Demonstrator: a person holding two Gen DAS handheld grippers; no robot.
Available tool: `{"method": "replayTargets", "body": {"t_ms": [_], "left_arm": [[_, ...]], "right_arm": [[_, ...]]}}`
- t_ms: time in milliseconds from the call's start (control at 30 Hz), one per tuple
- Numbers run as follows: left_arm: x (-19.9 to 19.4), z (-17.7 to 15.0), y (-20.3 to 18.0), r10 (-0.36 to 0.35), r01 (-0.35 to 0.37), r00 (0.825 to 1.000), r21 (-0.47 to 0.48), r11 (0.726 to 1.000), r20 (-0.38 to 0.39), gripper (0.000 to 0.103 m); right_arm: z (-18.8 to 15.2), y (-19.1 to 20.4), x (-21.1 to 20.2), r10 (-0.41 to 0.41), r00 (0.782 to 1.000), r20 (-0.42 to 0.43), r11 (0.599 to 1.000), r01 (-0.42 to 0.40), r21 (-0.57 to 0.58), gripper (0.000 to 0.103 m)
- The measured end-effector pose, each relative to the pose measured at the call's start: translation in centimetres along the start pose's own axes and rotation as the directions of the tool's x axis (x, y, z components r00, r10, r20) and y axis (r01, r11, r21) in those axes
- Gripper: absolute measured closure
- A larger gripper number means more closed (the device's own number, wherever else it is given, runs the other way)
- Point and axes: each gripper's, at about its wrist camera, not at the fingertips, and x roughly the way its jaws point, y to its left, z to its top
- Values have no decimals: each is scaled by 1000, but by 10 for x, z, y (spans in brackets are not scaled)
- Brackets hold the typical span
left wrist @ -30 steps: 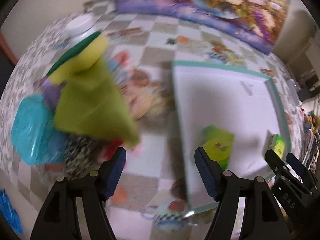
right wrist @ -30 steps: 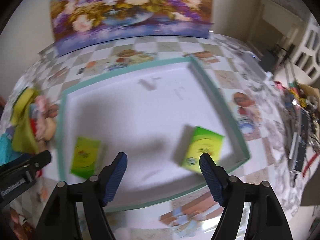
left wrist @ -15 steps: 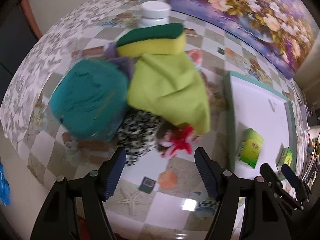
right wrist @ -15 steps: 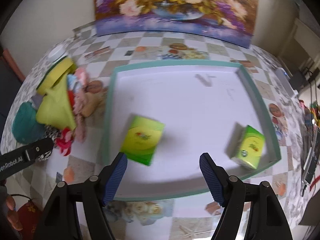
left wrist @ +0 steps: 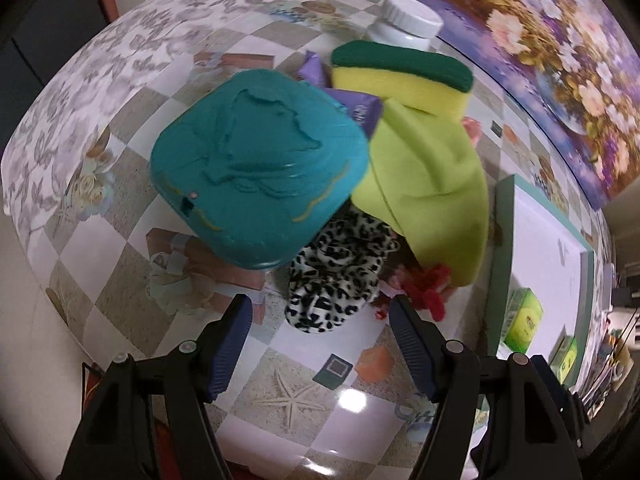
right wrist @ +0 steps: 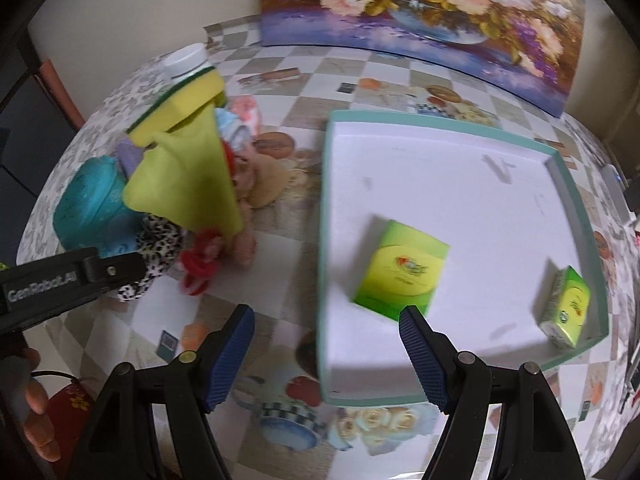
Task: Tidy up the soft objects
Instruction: 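Move both grippers back to the pile of soft items, then grasp the leopard-print scrunchie with the left gripper while the right grasps the red plush toy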
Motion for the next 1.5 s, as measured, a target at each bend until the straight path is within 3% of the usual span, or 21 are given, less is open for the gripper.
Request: {"method": "replayTargets", "body": {"t_ms": [433, 833, 933, 1033, 1267, 1500], "left_arm": [[22, 6, 11, -17, 13, 999, -74, 997, -44, 33], [33, 11, 16, -123, 116, 991, -101, 988, -60, 73], [32, 11, 17, -136, 129, 989, -111, 985, -59, 78], [29, 9, 21, -142, 134, 988, -122, 983, -55, 80], [24, 5, 33, -154, 142, 986, -158, 977, -63, 80], [30, 4, 34, -155, 141, 985, -163, 977, -75, 80]], "right_arm": [[2, 13, 4, 31, 1000, 0, 999, -31, -15, 25], [14, 11, 8, 195, 980, 33, 979, -197, 60, 26], [15, 14, 7, 220, 974, 45, 973, -222, 58, 33], [17, 20, 8, 249, 968, 44, 967, -251, 48, 47], [19, 34, 22, 293, 956, 7, 955, -293, 49, 49], [21, 38, 37, 307, 951, -19, 949, -305, 75, 61]]}}
